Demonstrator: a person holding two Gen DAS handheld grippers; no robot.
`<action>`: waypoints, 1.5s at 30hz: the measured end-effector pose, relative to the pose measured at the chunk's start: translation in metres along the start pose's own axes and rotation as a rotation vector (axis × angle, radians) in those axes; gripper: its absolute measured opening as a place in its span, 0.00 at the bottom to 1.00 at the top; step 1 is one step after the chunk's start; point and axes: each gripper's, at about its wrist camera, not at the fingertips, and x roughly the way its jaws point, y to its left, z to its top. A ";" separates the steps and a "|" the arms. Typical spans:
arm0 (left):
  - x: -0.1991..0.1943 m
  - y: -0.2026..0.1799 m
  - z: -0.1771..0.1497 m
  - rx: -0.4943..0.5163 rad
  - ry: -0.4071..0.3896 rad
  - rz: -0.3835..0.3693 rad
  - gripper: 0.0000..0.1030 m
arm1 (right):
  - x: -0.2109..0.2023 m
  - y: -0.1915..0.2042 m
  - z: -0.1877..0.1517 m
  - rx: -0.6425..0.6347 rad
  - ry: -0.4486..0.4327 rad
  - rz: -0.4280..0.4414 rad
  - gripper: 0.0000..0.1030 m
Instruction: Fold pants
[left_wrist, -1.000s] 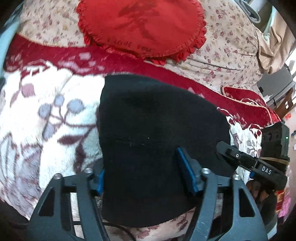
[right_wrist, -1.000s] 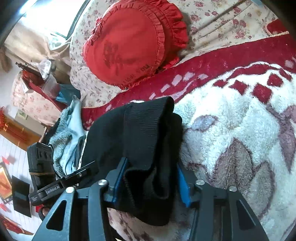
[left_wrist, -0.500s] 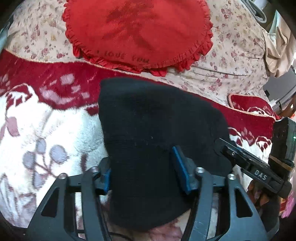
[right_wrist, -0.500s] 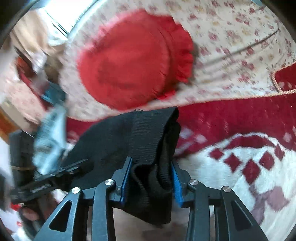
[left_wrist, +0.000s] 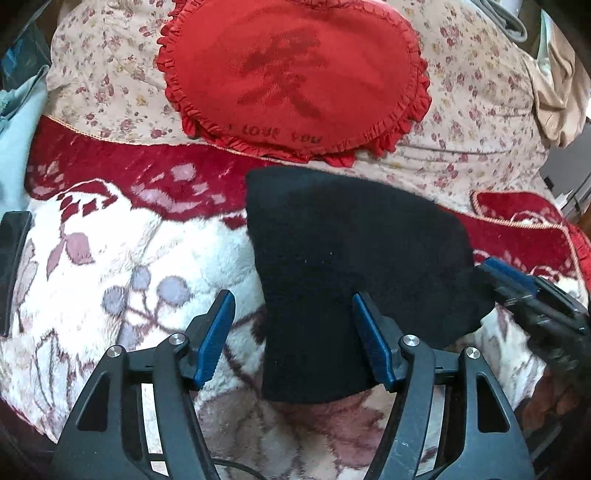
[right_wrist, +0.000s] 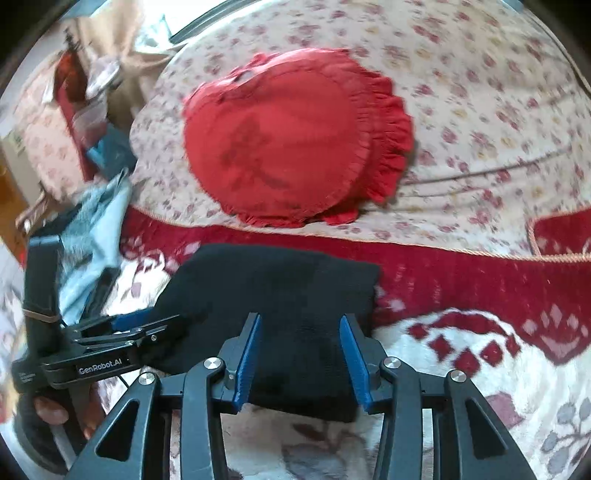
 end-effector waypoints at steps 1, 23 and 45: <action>0.001 0.001 -0.002 -0.001 -0.003 0.004 0.64 | 0.010 0.003 -0.003 -0.007 0.032 -0.023 0.40; -0.078 -0.030 -0.006 0.055 -0.220 0.125 0.64 | -0.042 0.032 0.006 0.051 -0.095 -0.095 0.40; -0.108 -0.030 -0.026 0.049 -0.246 0.187 0.64 | -0.067 0.051 -0.005 0.047 -0.097 -0.063 0.40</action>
